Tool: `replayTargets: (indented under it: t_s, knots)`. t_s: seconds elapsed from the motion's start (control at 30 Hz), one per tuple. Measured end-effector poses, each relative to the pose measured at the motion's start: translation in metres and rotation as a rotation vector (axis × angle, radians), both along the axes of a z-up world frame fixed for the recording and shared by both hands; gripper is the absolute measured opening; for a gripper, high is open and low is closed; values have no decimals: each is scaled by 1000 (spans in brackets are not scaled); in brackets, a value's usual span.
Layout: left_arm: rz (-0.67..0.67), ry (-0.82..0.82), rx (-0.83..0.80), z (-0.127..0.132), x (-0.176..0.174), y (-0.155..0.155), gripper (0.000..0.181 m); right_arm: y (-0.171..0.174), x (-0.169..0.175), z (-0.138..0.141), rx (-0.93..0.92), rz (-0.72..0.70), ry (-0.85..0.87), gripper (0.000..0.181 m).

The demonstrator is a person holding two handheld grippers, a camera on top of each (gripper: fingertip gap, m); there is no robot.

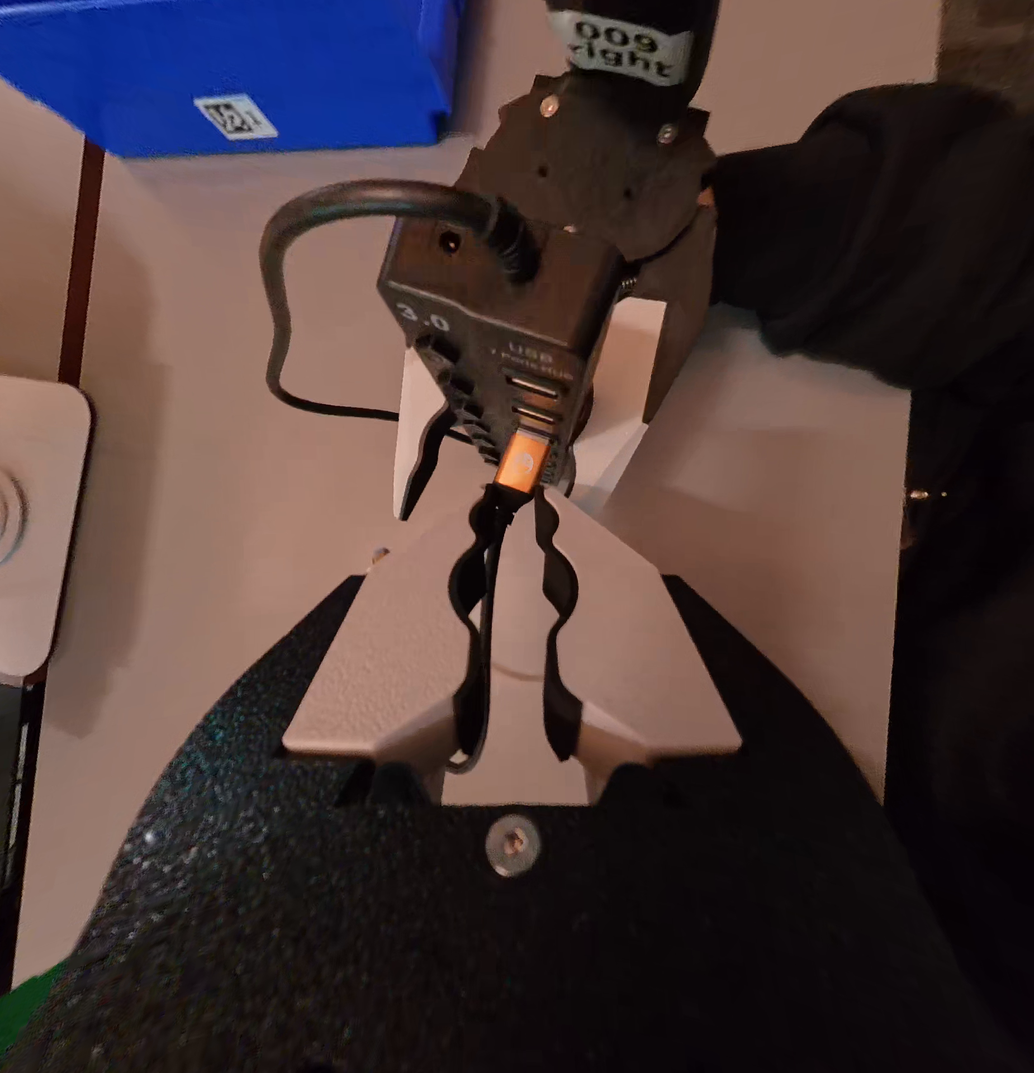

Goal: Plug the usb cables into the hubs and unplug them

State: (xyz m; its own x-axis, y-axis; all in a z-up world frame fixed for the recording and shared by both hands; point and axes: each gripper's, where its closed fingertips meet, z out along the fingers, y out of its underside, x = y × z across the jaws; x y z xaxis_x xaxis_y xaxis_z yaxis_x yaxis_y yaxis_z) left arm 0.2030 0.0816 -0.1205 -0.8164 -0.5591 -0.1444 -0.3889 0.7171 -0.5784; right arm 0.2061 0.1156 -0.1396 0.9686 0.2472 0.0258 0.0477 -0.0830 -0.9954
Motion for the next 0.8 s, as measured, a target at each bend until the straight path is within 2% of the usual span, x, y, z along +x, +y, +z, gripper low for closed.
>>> replayTargets:
  t_s: [0.1, 0.2, 0.3, 0.43, 0.5, 0.8]
  knots:
    - [-42, -17, -76, 5, 1, -1, 11, -1, -1, 6, 36, 11, 26, 63]
    - [-113, -45, -223, 16, 3, -6, 12, -5, 1, 17, 92, 14, 59, 63]
    - [-166, -107, -343, 29, 7, -9, 23, -10, 4, 26, 135, 14, 87, 63]
    - [-209, -101, -457, 35, 8, -16, 16, -14, 6, 32, 169, 21, 113, 62]
    - [-227, -90, -464, 33, 7, -19, 11, -15, 5, 35, 179, 28, 119, 62]
    - [-226, -137, -424, 34, 9, -14, 8, -16, 6, 39, 195, 34, 155, 63]
